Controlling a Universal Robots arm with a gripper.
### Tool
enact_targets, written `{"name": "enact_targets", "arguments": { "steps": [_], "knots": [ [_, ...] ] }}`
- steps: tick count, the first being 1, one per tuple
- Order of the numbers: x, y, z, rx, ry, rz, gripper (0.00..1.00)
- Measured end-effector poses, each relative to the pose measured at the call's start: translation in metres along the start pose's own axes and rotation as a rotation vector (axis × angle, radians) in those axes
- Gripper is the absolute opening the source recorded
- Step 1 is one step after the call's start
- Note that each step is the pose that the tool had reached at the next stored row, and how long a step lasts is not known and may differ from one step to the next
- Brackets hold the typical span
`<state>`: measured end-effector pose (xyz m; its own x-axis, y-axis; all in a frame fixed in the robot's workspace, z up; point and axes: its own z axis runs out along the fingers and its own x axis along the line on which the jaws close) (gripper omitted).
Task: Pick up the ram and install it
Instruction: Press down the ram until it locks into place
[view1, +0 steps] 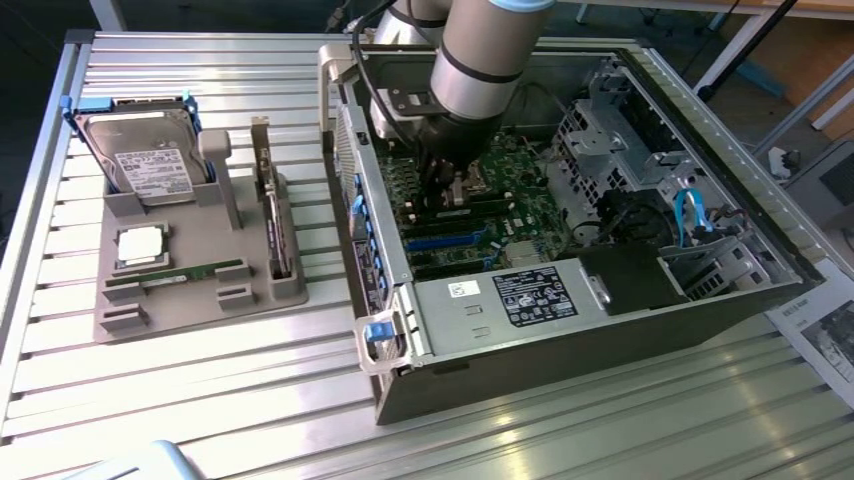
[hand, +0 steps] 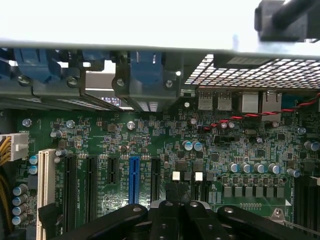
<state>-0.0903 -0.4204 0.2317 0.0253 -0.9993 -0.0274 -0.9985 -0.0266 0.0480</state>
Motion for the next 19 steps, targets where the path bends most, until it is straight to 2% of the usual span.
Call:
{"name": "enact_targets", "arguments": {
  "steps": [19],
  "knots": [
    [0.0023,0.0,0.0017,-0.0001,0.0001,0.0,0.1]
  ]
}}
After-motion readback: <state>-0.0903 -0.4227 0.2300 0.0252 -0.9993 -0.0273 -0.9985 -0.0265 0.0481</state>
